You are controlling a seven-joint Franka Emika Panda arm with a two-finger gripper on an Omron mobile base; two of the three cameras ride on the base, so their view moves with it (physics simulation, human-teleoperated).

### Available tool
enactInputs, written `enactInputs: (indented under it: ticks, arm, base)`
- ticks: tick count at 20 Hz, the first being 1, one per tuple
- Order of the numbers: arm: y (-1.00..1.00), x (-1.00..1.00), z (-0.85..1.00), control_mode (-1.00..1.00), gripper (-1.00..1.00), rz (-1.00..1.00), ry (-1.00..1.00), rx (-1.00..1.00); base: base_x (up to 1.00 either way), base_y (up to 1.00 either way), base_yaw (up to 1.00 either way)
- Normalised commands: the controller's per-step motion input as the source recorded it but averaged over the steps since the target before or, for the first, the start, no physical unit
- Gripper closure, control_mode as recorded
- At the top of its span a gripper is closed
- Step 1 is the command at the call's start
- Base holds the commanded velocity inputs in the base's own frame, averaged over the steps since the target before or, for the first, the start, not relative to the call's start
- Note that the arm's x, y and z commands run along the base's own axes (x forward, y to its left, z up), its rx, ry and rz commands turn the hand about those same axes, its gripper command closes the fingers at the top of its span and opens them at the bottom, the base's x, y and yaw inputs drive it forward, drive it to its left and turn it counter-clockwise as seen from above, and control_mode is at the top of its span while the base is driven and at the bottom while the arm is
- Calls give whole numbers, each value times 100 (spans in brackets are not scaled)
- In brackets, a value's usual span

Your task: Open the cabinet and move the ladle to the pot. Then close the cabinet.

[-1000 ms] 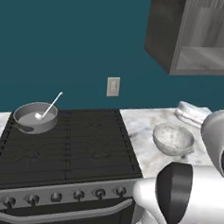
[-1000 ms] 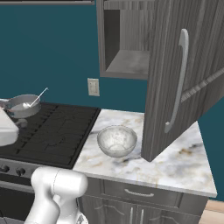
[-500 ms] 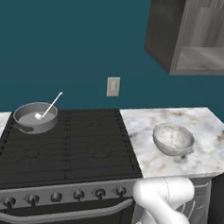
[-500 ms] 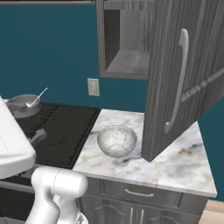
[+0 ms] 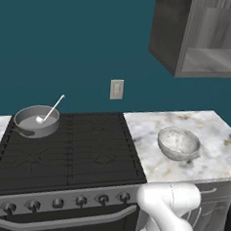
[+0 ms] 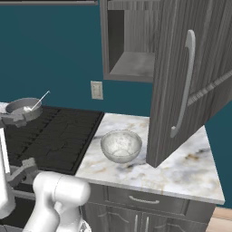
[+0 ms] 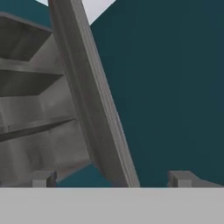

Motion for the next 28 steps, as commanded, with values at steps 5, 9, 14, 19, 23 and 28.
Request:
enactInputs:
  ticks: [5,9,14,19,23,28]
  arm:
    - [-76,-1,0,-100,-100,-8,-10,-12]
    - [-84,0,0,-100,-100,0,-15,-9]
    - [-78,0,-2,-100,-100,15,-22,-3]
    - [-60,0,-7,-100,-100,37,-24,0]
    - [-54,1,-5,-100,-100,48,-20,0]
    - [-29,36,-14,-100,-100,55,-5,0]
  base:
    - [0,0,0]
    - [0,0,0]
    - [0,0,0]
    - [0,0,0]
    - [0,0,0]
    - [0,0,0]
